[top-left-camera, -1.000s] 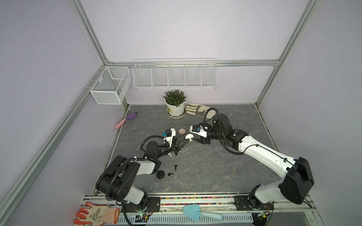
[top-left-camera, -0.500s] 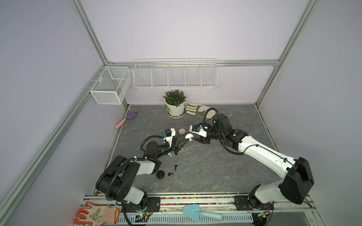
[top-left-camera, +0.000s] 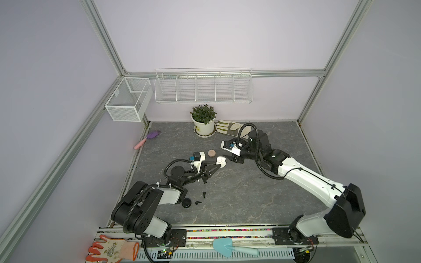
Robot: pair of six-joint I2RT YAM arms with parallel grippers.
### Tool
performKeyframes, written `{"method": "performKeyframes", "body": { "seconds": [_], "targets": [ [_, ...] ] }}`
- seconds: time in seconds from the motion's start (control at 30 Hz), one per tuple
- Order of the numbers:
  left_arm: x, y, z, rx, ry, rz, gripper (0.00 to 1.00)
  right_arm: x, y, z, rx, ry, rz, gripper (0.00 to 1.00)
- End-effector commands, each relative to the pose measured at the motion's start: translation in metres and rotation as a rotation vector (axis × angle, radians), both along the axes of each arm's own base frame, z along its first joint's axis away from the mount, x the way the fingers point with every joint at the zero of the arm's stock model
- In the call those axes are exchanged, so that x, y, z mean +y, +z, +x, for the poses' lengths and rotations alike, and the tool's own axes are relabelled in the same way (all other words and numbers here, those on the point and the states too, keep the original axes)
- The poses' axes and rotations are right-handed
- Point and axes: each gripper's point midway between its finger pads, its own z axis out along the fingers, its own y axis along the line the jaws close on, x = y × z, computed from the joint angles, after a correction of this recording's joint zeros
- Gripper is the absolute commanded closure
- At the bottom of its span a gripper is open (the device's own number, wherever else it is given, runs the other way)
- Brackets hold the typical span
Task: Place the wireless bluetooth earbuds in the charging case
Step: 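Lower the right gripper toward a white earbud while the left gripper tilts the case open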
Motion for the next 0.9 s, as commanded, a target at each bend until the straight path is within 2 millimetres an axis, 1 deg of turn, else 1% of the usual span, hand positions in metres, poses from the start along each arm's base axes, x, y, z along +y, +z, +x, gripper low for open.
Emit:
{"method": "performKeyframes", "body": {
  "seconds": [0.0, 0.1, 0.17, 0.2, 0.23, 0.27, 0.3, 0.33, 0.37, 0.43, 0.47, 0.5, 0.57, 0.63, 0.7, 0.77, 0.87],
  "targets": [
    [0.001, 0.011, -0.009, -0.048, -0.021, -0.022, 1.0, 0.004, 0.018, 0.006, -0.042, -0.002, 0.032, 0.35],
    [0.002, 0.012, -0.009, -0.052, -0.022, -0.025, 1.0, 0.005, 0.018, 0.008, -0.038, -0.004, 0.022, 0.33],
    [0.002, 0.014, -0.009, -0.051, -0.018, -0.03, 1.0, 0.003, 0.028, 0.01, -0.017, -0.04, 0.051, 0.33],
    [0.003, 0.018, -0.009, -0.054, -0.013, -0.038, 1.0, 0.0, 0.034, 0.012, 0.024, -0.083, 0.084, 0.33],
    [0.006, 0.023, -0.008, -0.056, 0.004, -0.051, 1.0, -0.007, 0.038, 0.017, 0.094, -0.167, 0.13, 0.33],
    [0.011, 0.029, -0.006, -0.054, 0.033, -0.069, 1.0, -0.016, 0.038, 0.026, 0.202, -0.3, 0.209, 0.36],
    [0.016, 0.034, -0.003, -0.042, 0.066, -0.092, 1.0, -0.024, 0.031, 0.033, 0.308, -0.42, 0.28, 0.4],
    [0.023, 0.039, 0.002, -0.019, 0.121, -0.123, 1.0, -0.027, 0.012, 0.037, 0.422, -0.511, 0.326, 0.43],
    [0.03, 0.044, 0.004, -0.009, 0.17, -0.151, 1.0, -0.027, -0.014, 0.039, 0.513, -0.563, 0.332, 0.43],
    [0.039, 0.05, 0.004, -0.022, 0.216, -0.173, 1.0, -0.019, -0.056, 0.042, 0.676, -0.632, 0.302, 0.42],
    [0.043, 0.053, 0.003, -0.031, 0.226, -0.18, 1.0, -0.01, -0.073, 0.043, 0.756, -0.645, 0.283, 0.42],
    [0.046, 0.054, 0.004, -0.027, 0.237, -0.184, 1.0, 0.002, -0.081, 0.044, 0.812, -0.628, 0.278, 0.43],
    [0.053, 0.059, 0.004, -0.014, 0.243, -0.194, 1.0, 0.024, -0.108, 0.043, 0.896, -0.624, 0.23, 0.43],
    [0.063, 0.063, 0.007, 0.003, 0.272, -0.208, 1.0, 0.046, -0.124, 0.04, 0.943, -0.616, 0.18, 0.43],
    [0.071, 0.067, 0.007, 0.004, 0.297, -0.213, 1.0, 0.063, -0.138, 0.036, 0.98, -0.616, 0.139, 0.43],
    [0.075, 0.073, 0.005, 0.006, 0.312, -0.212, 1.0, 0.082, -0.153, 0.026, 1.014, -0.605, 0.086, 0.48],
    [0.079, 0.077, -0.001, 0.001, 0.327, -0.201, 1.0, 0.102, -0.169, 0.013, 1.053, -0.594, 0.029, 0.5]
  ]
}}
